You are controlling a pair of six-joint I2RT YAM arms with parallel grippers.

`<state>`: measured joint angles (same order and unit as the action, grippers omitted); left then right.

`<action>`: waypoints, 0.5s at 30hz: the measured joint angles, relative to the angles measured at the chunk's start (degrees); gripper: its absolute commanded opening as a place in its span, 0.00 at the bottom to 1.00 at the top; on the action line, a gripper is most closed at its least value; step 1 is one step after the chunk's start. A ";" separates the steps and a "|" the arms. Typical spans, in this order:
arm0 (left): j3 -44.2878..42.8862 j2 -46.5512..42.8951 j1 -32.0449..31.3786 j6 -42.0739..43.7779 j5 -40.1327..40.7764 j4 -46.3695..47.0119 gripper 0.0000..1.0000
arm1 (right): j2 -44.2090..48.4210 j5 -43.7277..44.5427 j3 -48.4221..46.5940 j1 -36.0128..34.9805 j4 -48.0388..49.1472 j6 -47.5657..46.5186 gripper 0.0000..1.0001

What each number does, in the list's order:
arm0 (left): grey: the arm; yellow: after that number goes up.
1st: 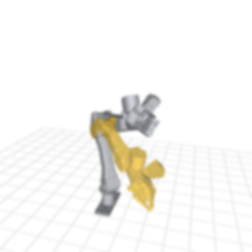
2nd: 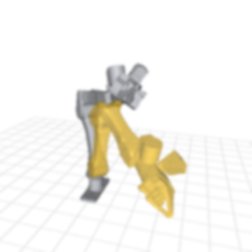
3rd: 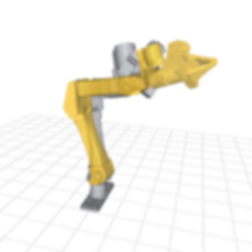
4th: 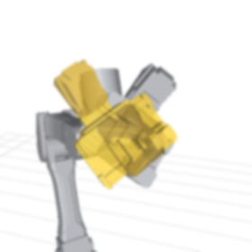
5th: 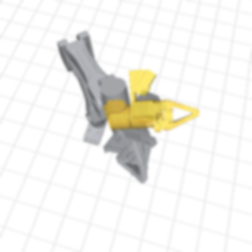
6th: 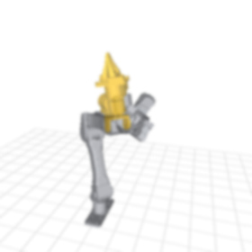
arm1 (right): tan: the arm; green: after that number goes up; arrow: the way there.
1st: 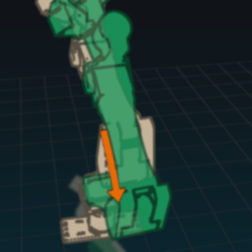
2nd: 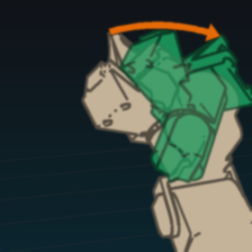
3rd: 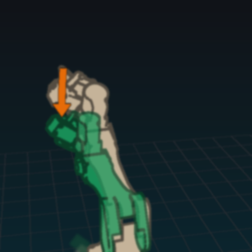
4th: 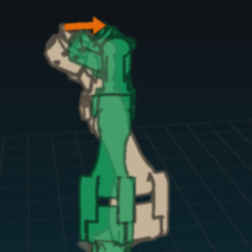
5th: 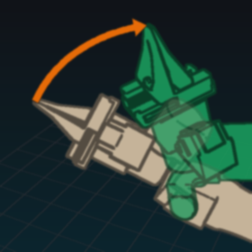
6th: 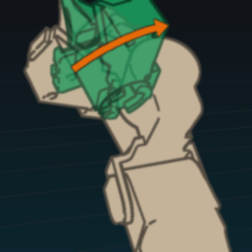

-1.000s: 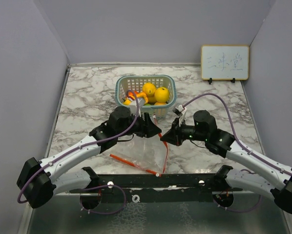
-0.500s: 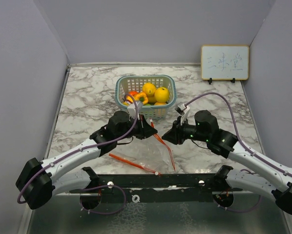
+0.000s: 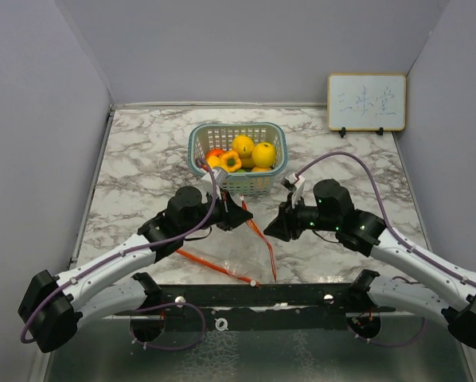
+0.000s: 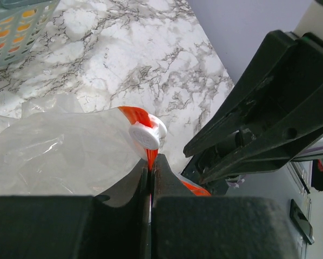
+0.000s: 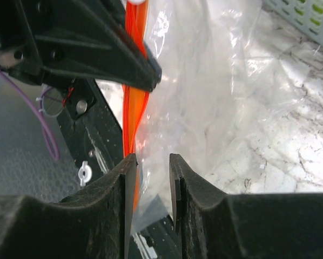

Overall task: Place the food in the zip-top bag and seal the zipper
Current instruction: Pick up the zipper food storage bag at the center of the board, then open the zipper of the food storage bag.

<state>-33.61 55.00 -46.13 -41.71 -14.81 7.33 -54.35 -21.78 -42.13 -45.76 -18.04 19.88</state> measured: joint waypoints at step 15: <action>0.42 -0.02 0.00 0.50 0.52 1.11 0.00 | -0.48 -3.72 1.31 -0.07 0.63 -1.46 0.32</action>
<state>-33.19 54.98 -46.13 -41.21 -14.28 8.45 -54.83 -25.50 -40.82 -45.82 -17.41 18.41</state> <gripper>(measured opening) 0.019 0.317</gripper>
